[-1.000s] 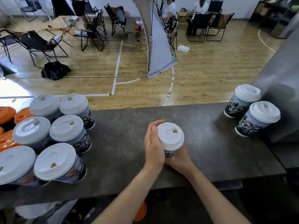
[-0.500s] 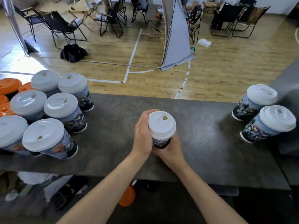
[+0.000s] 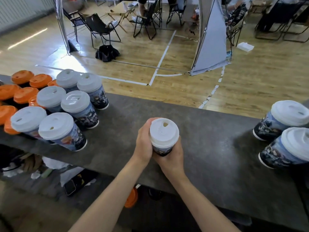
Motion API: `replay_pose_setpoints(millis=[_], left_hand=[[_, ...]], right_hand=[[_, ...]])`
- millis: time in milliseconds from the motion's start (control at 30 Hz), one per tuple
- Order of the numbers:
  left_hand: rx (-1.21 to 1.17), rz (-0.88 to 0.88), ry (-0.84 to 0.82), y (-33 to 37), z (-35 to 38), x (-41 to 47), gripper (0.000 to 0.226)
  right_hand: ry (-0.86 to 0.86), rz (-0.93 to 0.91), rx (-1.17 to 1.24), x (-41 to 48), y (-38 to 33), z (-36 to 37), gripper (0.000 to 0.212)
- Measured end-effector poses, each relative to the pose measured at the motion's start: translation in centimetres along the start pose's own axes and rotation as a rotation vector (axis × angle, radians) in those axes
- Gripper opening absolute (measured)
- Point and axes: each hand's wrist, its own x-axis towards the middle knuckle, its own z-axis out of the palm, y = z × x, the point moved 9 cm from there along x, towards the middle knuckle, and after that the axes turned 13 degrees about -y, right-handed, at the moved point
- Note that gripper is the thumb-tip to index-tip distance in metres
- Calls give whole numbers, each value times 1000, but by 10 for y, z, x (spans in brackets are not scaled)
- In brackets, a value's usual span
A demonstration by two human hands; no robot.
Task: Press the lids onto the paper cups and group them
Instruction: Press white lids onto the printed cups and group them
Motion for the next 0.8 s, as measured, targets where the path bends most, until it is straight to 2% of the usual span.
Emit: replay_pose_setpoints(millis=[133,200,300,400,567,633,700,800], left_hand=[[36,15,53,4,5,-8,41],[8,-79,-20,1,4,-2,40],[12,-246,-241,-2,9,11,41],[5,-294,-189,-11,3,13,38],[44,-35,-84,3,2,5,45],[65,6,-49,2,6,-2,46],[35,-13,-68,-4,5,-1,44],[-41,-163,-217,-11,4,16,39]], right_hand=[[-3,17,12,-1,2,0,91],[-3,14,12,-1,1,-2,90],[-12,5,11,0,-2,-2,89],[3,7,18,-2,-5,-4,90],[4,29,51,-1,-6,-1,94],[-11,44,46,-1,-4,0,93],[5,63,42,-2,-3,-2,95],[16,78,39,-1,-4,-3,98]])
